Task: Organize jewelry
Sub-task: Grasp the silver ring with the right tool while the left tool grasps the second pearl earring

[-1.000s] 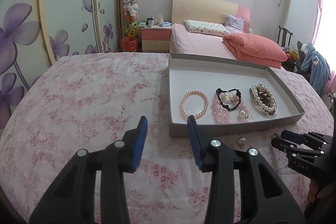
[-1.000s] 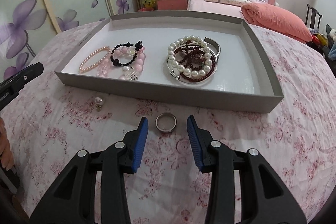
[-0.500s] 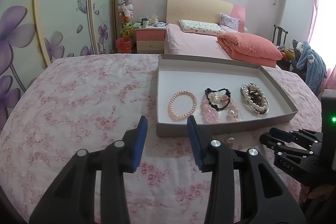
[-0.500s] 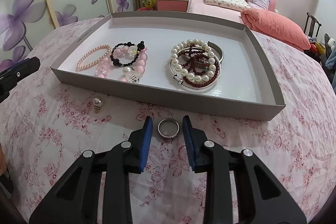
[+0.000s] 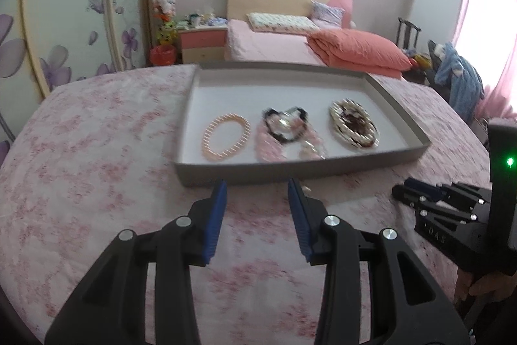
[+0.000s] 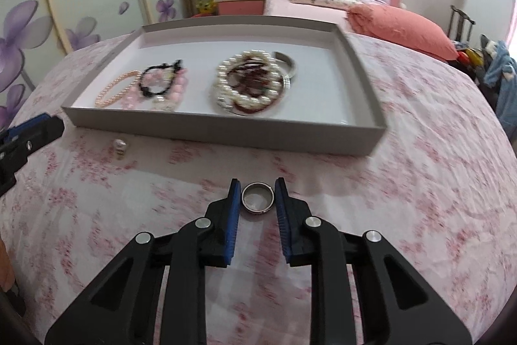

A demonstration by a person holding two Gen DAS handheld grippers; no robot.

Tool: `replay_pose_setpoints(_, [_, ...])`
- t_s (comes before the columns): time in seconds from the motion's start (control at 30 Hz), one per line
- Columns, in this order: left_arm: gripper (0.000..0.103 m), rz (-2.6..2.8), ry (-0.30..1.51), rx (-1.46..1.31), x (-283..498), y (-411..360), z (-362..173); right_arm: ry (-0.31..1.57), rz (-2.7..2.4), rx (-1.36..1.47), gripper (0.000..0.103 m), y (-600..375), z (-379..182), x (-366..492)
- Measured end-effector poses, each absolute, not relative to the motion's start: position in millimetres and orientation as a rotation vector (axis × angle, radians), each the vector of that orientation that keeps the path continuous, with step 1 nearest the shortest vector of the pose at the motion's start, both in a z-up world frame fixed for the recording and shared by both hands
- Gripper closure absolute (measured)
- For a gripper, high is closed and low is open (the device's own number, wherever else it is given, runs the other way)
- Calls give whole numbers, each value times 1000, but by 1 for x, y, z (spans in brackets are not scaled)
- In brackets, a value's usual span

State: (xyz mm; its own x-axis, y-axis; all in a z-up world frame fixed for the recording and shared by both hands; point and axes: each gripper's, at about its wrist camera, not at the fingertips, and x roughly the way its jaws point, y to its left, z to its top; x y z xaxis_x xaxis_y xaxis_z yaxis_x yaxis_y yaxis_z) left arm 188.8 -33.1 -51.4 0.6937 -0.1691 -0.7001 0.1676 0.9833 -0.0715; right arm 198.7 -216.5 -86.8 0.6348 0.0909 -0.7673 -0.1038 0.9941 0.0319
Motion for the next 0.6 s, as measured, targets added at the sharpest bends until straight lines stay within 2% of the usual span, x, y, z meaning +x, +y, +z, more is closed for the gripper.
replay_pose_setpoints(0.1, [52,-213,808,25,192,-50,-58,876,102,9,80,-223,-87,198])
replay_pose_setpoints(0.33, [52,-207,863,71,209,-84,-77,877,109,18,80,-224,-88,198])
replay_pose_setpoints(0.43, [57,-184,892,69,218,-90,-85,877,112,24,80,-225,-89,197])
replay_pose_setpoints(0.6, [73,-146,907,80,228,-96,-92,877,119,36,80,-229,-88,197])
